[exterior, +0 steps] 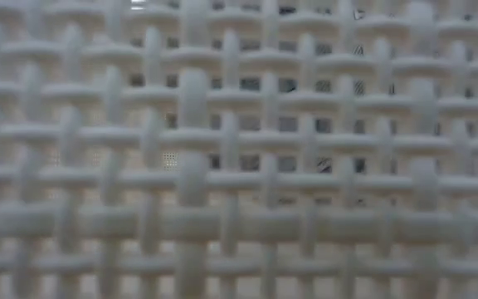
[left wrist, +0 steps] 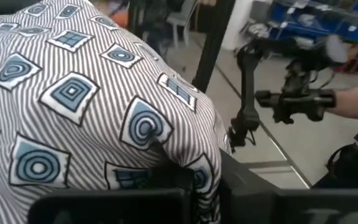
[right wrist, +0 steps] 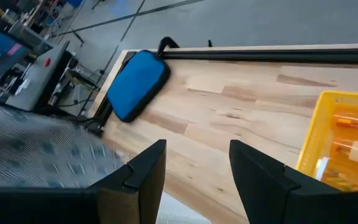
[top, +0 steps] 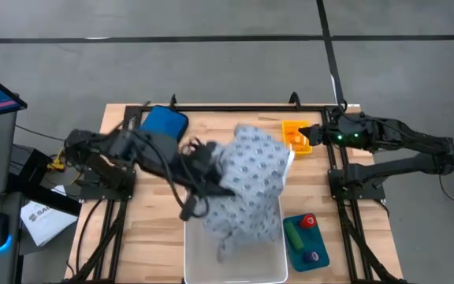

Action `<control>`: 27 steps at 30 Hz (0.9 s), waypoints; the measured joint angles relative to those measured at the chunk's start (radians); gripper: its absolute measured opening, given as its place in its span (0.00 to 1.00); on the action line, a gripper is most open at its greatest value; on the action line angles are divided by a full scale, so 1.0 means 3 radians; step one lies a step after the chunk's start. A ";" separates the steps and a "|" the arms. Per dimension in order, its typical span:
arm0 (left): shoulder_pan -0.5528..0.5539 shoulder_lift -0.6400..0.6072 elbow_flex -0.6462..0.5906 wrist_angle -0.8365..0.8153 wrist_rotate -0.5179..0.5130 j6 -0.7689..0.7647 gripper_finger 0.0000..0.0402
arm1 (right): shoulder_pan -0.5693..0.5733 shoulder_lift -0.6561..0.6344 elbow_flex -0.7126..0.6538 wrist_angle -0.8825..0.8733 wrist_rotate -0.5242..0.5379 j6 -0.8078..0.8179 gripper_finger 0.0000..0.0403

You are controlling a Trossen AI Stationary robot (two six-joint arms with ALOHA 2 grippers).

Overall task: Pick & place medical supplies in basket/bin
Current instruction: Put the gray patterned patient gown into the white laundry bin

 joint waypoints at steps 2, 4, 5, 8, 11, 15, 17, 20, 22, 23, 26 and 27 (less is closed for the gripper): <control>-0.0108 0.0082 0.0000 -0.0050 -0.0145 -0.0163 0.01 | 0.0096 -0.0001 0.0000 0.0000 0.0056 0.0000 0.43; -0.0203 0.0175 0.0000 -0.0121 -0.0286 -0.0349 0.01 | 0.0186 -0.0001 0.0000 0.0001 0.0097 0.0003 0.43; -0.0234 0.0224 0.0000 -0.0135 -0.0338 -0.0459 0.01 | 0.0227 -0.0001 0.0000 0.0002 0.0108 0.0002 0.43; -0.0296 0.0340 0.0000 -0.0098 -0.0390 -0.0812 0.01 | 0.0355 0.0000 0.0000 0.0001 0.0155 0.0005 0.43; -0.0334 0.0427 0.0000 -0.0040 -0.0404 -0.1072 0.01 | 0.0483 0.0000 0.0000 0.0002 0.0164 0.0023 0.43; -0.0386 0.0524 0.0000 -0.0103 -0.0383 -0.1253 0.01 | 0.0646 0.0000 0.0000 0.0004 0.0192 0.0036 0.43; -0.0407 0.0555 -0.0001 -0.0206 -0.0443 -0.1323 0.01 | 0.0740 0.0000 0.0000 0.0004 0.0262 0.0040 0.43; -0.0413 0.0572 -0.0188 -0.0219 -0.0506 -0.1515 0.01 | 0.0870 0.0000 0.0000 0.0000 0.0382 0.0101 0.43; -0.0423 0.0571 -0.0428 -0.0160 -0.0559 -0.1656 0.01 | 0.0949 0.0000 0.0000 -0.0011 0.0457 0.0123 0.43; -0.0422 0.0571 -0.0554 -0.0108 -0.0574 -0.1741 0.01 | 0.0986 0.0000 0.0000 -0.0009 0.0495 0.0125 0.43; -0.0422 0.0571 -0.0915 0.0108 -0.0576 -0.1962 0.01 | 0.1090 0.0000 0.0000 -0.0010 0.0538 0.0126 0.43; -0.0422 0.0571 -0.1034 0.0195 -0.0561 -0.2008 0.01 | 0.1116 0.0000 0.0000 -0.0009 0.0539 0.0126 0.43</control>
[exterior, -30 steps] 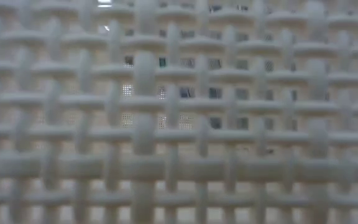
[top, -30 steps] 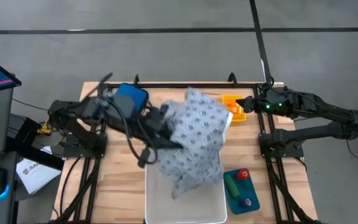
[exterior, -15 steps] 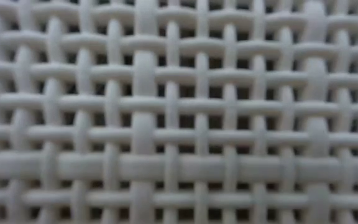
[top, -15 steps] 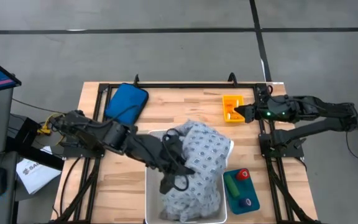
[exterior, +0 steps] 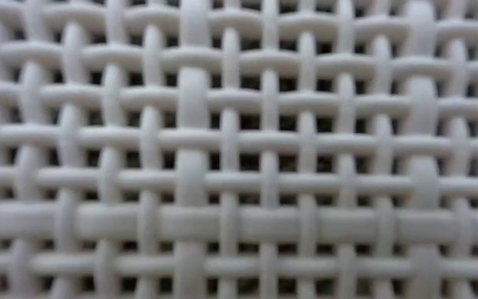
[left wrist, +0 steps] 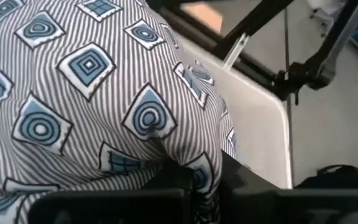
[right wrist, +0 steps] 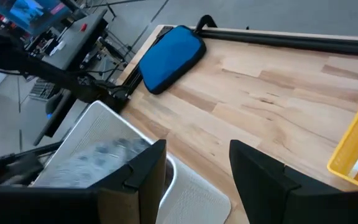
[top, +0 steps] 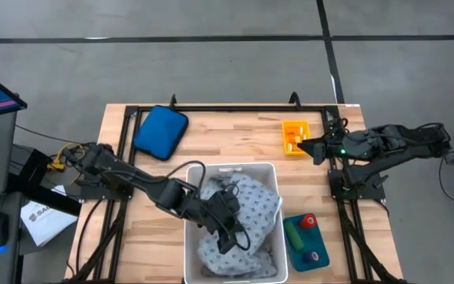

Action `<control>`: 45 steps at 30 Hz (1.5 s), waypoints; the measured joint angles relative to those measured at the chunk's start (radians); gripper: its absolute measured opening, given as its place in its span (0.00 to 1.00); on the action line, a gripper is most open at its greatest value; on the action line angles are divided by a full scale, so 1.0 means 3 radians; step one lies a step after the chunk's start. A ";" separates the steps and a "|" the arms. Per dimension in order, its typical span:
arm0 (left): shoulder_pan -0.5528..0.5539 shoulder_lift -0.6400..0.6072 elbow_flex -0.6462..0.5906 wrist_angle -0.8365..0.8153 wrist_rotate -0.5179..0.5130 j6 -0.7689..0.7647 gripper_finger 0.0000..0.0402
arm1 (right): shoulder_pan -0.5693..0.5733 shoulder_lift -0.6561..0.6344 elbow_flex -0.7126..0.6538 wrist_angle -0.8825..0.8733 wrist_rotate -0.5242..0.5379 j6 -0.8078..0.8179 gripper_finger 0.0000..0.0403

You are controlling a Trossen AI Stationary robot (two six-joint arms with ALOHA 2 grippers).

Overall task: Pick & place medical supplies in basket/bin
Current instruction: Put the gray patterned patient gown into the white laundry bin, then return to Home Position

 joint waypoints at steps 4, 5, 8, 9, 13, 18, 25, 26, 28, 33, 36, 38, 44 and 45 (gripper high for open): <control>0.0006 -0.0009 -0.0412 0.0226 0.0056 -0.0274 0.01 | 0.0095 0.0000 0.0000 -0.0007 0.0020 0.0087 0.43; 0.0000 -0.0009 -0.0494 0.0253 0.0057 -0.0338 0.01 | 0.0122 0.0000 0.0000 -0.0009 0.0050 0.0111 0.43; 0.0000 -0.0009 -0.0715 0.0482 0.0095 -0.0468 0.01 | 0.0220 0.0000 0.0000 -0.0010 0.0145 0.0190 0.43; 0.0008 -0.0010 -0.0790 0.0570 0.0106 -0.0493 0.01 | 0.0254 0.0000 0.0000 -0.0007 0.0160 0.0205 0.43; 0.0044 -0.0011 -0.1062 0.0807 0.0110 -0.0654 0.01 | 0.0356 0.0004 0.0000 0.0003 0.0184 0.0221 0.43; 0.0051 -0.0017 -0.1162 0.0956 0.0104 -0.0673 0.06 | 0.0455 0.0033 -0.0001 -0.0016 0.0240 0.0287 0.43; 0.0082 -0.0334 -0.1160 0.0663 -0.0101 -0.0450 0.27 | 0.0558 0.0028 -0.0001 -0.0049 0.0481 0.0462 0.43; 0.0098 -0.0375 -0.1162 0.0585 -0.0112 -0.0444 0.31 | 0.0566 0.0027 -0.0001 -0.0055 0.0493 0.0462 0.43; 0.0119 -0.0481 -0.1162 0.0503 -0.0137 -0.0442 0.39 | 0.0585 0.0029 -0.0001 -0.0069 0.0495 0.0462 0.43; 0.0121 -0.0771 -0.1161 0.0612 -0.0370 -0.0255 0.57 | 0.0643 0.0029 -0.0001 -0.0122 0.0496 0.0464 0.43; 0.0119 -0.0988 -0.1163 0.0792 -0.0500 0.0030 0.64 | 0.0676 0.0028 -0.0001 -0.0140 0.0497 0.0464 0.43; 0.0097 -0.1185 -0.1161 0.0879 -0.0595 0.0297 0.66 | 0.0710 0.0029 -0.0001 -0.0200 0.0526 0.0464 0.43; -0.0033 -0.1801 -0.1161 0.0802 -0.1145 0.0996 0.65 | 0.0893 -0.0049 -0.0004 -0.0727 0.0700 0.0781 0.43; -0.0080 -0.1909 -0.1161 0.0751 -0.1333 0.1077 0.64 | 0.0936 -0.0069 -0.0004 -0.0827 0.0716 0.0866 0.43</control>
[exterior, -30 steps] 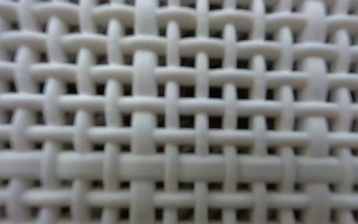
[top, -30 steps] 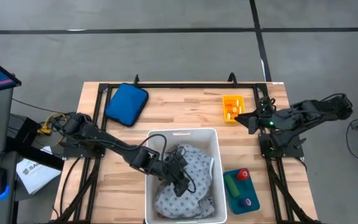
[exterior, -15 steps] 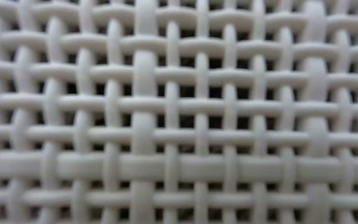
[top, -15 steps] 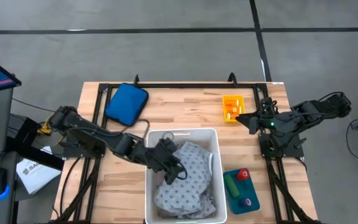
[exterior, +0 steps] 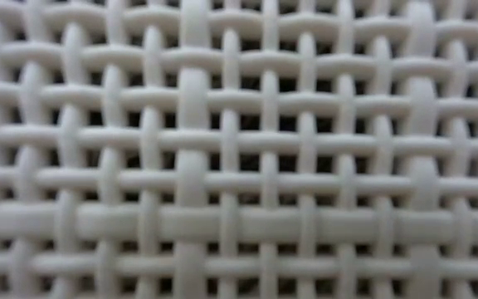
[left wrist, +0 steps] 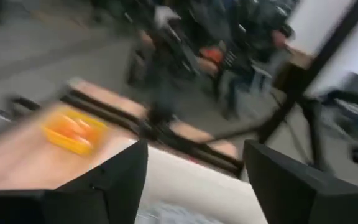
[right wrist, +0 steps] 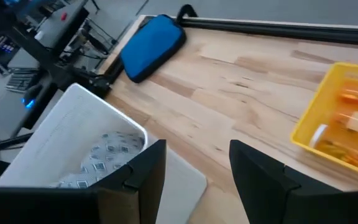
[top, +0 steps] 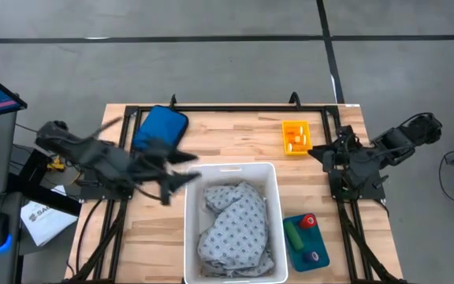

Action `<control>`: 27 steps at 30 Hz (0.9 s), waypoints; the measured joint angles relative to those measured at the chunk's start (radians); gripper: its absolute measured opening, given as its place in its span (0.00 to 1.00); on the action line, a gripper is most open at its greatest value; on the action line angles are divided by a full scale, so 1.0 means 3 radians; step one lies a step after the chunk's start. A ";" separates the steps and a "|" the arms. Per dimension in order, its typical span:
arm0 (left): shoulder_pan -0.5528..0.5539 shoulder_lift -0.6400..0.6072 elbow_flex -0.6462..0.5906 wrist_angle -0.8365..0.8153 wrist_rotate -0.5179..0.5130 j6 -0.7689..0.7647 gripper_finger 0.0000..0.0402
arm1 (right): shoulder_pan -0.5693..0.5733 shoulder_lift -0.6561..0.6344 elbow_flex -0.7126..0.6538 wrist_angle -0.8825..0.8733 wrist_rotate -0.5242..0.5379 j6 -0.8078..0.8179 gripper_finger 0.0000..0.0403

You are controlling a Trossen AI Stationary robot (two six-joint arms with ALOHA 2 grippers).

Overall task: Pick & place medical supplies in basket/bin
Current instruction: Return to Home Position

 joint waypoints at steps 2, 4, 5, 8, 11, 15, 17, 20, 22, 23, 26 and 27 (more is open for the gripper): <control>-0.0118 -0.0182 -0.0043 -0.0016 -0.0384 0.0133 0.61 | 0.0104 -0.0011 0.0000 -0.0135 0.0045 0.0114 0.43; -0.0196 -0.0342 -0.0185 -0.0028 -0.0647 0.0197 0.57 | 0.0224 -0.0003 0.0000 -0.0144 0.0044 0.0074 0.43; -0.0211 -0.0409 -0.0285 -0.0032 -0.0722 0.0192 0.54 | 0.0288 -0.0002 0.0000 -0.0125 0.0044 0.0030 0.43; -0.0205 -0.0595 -0.0678 -0.0021 -0.0780 0.0074 0.45 | 0.0485 0.0008 0.0000 -0.0039 0.0049 -0.0100 0.43; -0.0200 -0.0784 -0.1159 0.0145 -0.0821 -0.0020 0.35 | 0.0660 0.0007 0.0000 0.0021 0.0204 -0.0076 0.43; -0.0145 -0.1139 -0.1945 0.0749 -0.0833 0.0121 0.23 | 0.0867 0.0007 0.0000 0.0081 0.0599 0.0093 0.43; -0.0046 -0.1411 -0.2324 0.1209 -0.0645 0.0207 0.17 | 0.0957 0.0007 0.0000 0.0081 0.0792 0.0195 0.43; 0.0216 -0.1785 -0.2889 0.1798 -0.0200 0.0303 0.06 | 0.1017 0.0005 0.0000 0.0084 0.0974 0.0288 0.43; 0.0427 -0.2015 -0.3178 0.1993 0.0163 0.0327 0.02 | 0.1011 0.0004 0.0000 0.0093 0.1020 0.0363 0.43; 0.0538 -0.2124 -0.3286 0.2039 0.0326 0.0336 0.01 | 0.0997 0.0005 0.0000 0.0095 0.1027 0.0401 0.43; 0.0876 -0.2406 -0.3497 0.2055 0.0789 0.0408 0.01 | 0.0936 0.0053 0.0000 0.0104 0.1031 0.0503 0.43; 0.0987 -0.2470 -0.3543 0.2044 0.0962 0.0469 0.01 | 0.0911 0.0071 0.0000 0.0104 0.1030 0.0521 0.43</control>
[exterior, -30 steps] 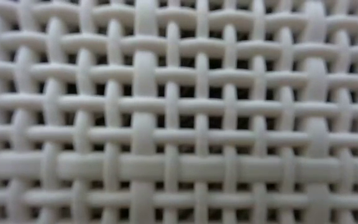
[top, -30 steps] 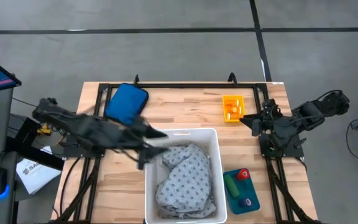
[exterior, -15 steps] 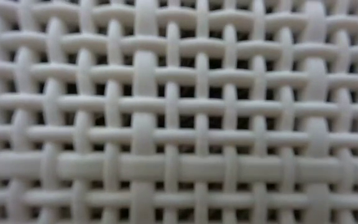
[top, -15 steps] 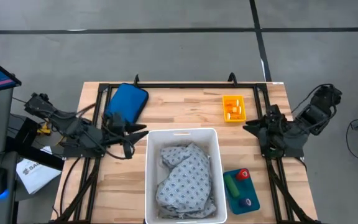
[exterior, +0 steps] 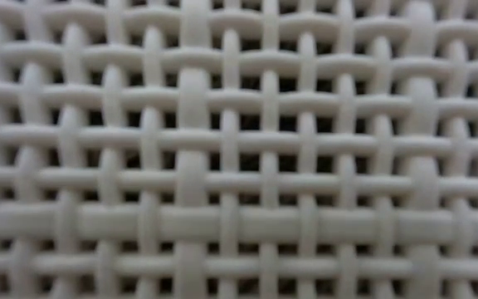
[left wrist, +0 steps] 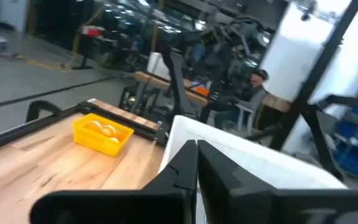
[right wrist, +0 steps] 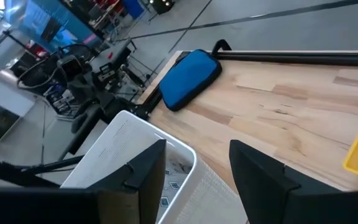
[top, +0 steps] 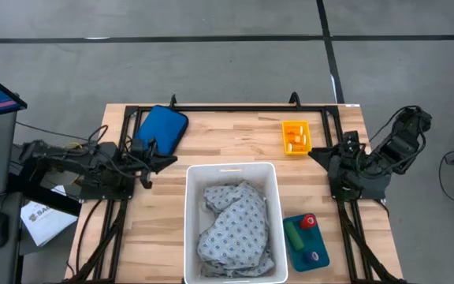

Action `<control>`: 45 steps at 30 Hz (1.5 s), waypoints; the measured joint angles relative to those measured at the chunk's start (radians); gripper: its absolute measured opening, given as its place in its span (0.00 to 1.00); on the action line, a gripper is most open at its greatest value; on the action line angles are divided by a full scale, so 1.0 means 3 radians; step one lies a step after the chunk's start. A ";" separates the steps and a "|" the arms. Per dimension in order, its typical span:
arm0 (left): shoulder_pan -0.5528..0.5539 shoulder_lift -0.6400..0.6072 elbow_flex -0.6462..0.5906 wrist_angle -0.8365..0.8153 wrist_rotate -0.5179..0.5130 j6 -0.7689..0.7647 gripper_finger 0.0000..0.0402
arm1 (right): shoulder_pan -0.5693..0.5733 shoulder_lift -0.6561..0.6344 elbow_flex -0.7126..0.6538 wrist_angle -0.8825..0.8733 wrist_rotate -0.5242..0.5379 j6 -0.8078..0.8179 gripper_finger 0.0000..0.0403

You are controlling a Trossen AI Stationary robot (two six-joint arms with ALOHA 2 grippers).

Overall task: Pick & place medical supplies in basket/bin
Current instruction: Return to Home Position

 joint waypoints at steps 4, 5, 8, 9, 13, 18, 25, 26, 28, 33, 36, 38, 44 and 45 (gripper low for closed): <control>0.0371 -0.0225 -0.0148 -0.0142 0.0595 0.0183 0.01 | -0.0109 0.0051 0.0000 0.0072 0.0000 0.0008 0.43; 0.0444 -0.0282 -0.0198 -0.0151 0.0699 0.0195 0.01 | -0.0144 0.0067 0.0000 0.0099 0.0000 0.0008 0.43; 0.0605 -0.0446 -0.0385 -0.0160 0.1023 0.0200 0.00 | -0.0247 0.0105 0.0000 0.0224 0.0000 0.0012 0.43; 0.0640 -0.0504 -0.0450 -0.0153 0.1119 0.0200 0.00 | -0.0274 0.0117 0.0000 0.0270 0.0001 0.0012 0.43; 0.0687 -0.0741 -0.0758 -0.0090 0.1240 0.0178 0.00 | -0.0368 0.0174 0.0000 0.0392 0.0051 0.0018 0.43; 0.0684 -0.1032 -0.1107 0.0164 0.1241 0.0180 0.00 | -0.0471 0.0258 0.0000 0.0456 0.0059 0.0134 0.43; 0.0684 -0.1330 -0.1234 -0.0104 0.1271 0.0362 0.00 | -0.0492 0.0360 0.0001 0.0455 0.0052 0.0427 0.43; 0.0684 -0.1364 -0.1234 -0.0154 0.1288 0.0414 0.00 | -0.0492 0.0358 0.0001 0.0452 0.0050 0.0465 0.43; 0.0684 -0.1442 -0.1234 -0.0319 0.1329 0.0433 0.01 | -0.0492 0.0356 0.0001 0.0453 0.0049 0.0529 0.43; 0.0684 -0.1642 -0.1228 -0.0591 0.1343 0.0527 0.00 | -0.0491 0.0357 0.0001 0.0447 0.0051 0.0617 0.43; 0.0684 -0.1640 -0.1228 -0.0605 0.1327 0.0577 0.00 | -0.0498 0.0357 0.0000 0.0438 0.0050 0.0618 0.43; 0.0684 -0.1553 -0.1228 -0.0609 0.1324 0.0579 0.01 | -0.0516 0.0357 0.0001 0.0411 0.0050 0.0617 0.43; 0.0684 -0.1010 -0.1228 -0.0632 0.1238 0.0169 0.02 | -0.0530 0.0356 0.0003 0.0138 0.0051 0.0616 0.43; 0.0684 -0.0902 -0.1228 -0.0632 0.1245 0.0044 0.02 | -0.0531 0.0355 0.0003 0.0114 0.0052 0.0610 0.43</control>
